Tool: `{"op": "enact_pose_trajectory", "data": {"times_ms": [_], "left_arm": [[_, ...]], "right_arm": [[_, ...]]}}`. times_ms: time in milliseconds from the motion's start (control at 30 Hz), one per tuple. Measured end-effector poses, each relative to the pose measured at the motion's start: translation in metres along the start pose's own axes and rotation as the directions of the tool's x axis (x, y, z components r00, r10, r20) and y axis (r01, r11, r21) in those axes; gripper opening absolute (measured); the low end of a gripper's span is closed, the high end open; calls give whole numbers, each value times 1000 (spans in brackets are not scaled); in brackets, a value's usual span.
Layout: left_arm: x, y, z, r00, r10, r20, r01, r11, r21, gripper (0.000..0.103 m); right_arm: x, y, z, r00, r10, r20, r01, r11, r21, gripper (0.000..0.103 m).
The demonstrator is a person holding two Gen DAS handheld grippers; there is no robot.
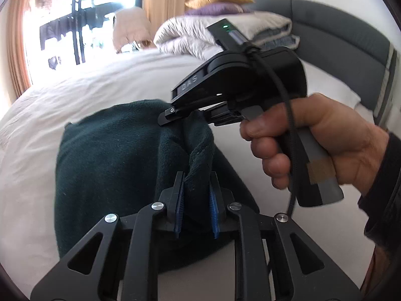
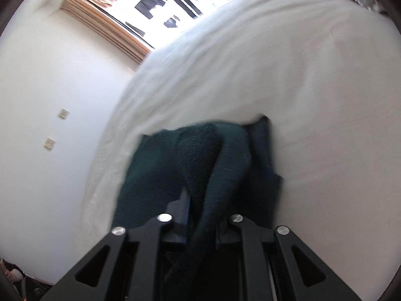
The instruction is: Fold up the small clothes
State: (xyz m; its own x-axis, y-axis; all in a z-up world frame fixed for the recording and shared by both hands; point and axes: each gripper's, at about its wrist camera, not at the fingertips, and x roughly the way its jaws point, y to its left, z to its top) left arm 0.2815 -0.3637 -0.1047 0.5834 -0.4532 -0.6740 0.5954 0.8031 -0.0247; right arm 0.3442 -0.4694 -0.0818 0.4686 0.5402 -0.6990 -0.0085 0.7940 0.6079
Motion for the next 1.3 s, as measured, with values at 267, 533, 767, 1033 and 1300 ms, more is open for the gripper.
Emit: {"op": "enact_pose_trajectory", "data": {"times_ms": [267,533,767,1033,1300], "left_arm": [[-58,18,-28,983,-182,-36,178,980,-89,65],[-125,112,-37,990,-106,98,130,949,-286,90],[-80,186,-22,997,-9,-82,-22,929,-368,80],[-39,202,-70,958,-47,-282,-72,916,-394,80],[-71,193,-76,961,39,-274,-128,940,-316,80]], "right_arm": [[-30,-37,-22,992,-32,125,13,989,144,46],[-80,2,-43,971,-24,238,11,998,56,57],[-41,36,-64,980,144,136,-144,990,-8,44],[-32,0,-104,984,136,117,-137,991,-3,36],[-82,-17,-100,977,-3,215,-1,1000,19,63]]}}
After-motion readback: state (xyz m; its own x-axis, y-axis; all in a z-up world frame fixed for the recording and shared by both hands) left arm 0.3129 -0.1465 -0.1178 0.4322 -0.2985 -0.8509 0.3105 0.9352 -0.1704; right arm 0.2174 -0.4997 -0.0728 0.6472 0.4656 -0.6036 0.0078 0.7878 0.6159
